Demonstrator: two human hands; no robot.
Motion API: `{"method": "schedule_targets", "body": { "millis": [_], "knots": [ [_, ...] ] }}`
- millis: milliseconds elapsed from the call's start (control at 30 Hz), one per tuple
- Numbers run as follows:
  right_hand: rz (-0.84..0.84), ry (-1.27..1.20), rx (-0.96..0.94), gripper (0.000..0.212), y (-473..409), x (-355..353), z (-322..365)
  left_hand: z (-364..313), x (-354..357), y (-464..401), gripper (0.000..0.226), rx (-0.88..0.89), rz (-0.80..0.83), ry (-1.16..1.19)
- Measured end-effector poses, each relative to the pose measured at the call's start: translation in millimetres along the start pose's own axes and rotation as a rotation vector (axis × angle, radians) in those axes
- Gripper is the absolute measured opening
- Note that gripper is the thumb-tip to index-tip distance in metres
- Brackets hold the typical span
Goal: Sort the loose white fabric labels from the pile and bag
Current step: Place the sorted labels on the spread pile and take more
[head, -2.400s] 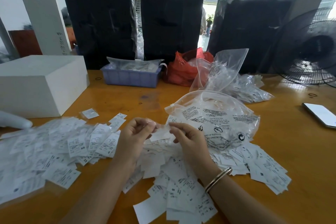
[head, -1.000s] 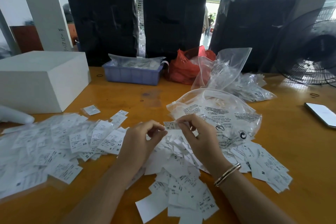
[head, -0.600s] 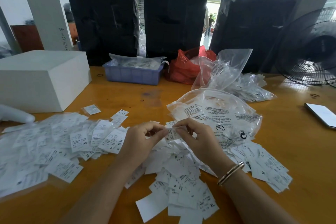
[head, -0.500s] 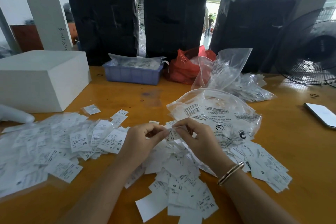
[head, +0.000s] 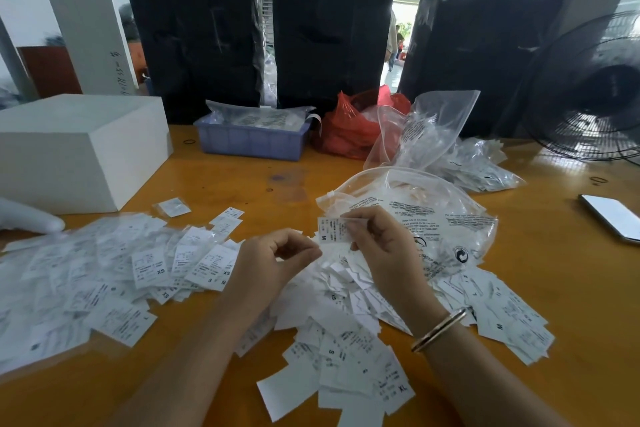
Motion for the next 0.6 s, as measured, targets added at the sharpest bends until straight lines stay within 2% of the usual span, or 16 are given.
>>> {"method": "schedule_targets", "body": {
  "millis": [400, 600],
  "knots": [
    [-0.016, 0.185, -0.148, 0.036, -1, -6, 12, -2, -4, 0, 0.015, 0.046, -0.031, -0.024],
    [0.012, 0.229, -0.207, 0.023, 1, -5, 10, -2, -3, 0, 0.014, 0.044, -0.025, -0.021]
  ]
}}
Point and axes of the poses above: each hand's wrist, its own y-axis away from the middle knuckle, its own x-axis out of the palm, z = x × y, the point moved 6 cm from there along -y, towards the middle knuckle, and after that the axes turned 12 degrees about -z, right-handed, at the moved point
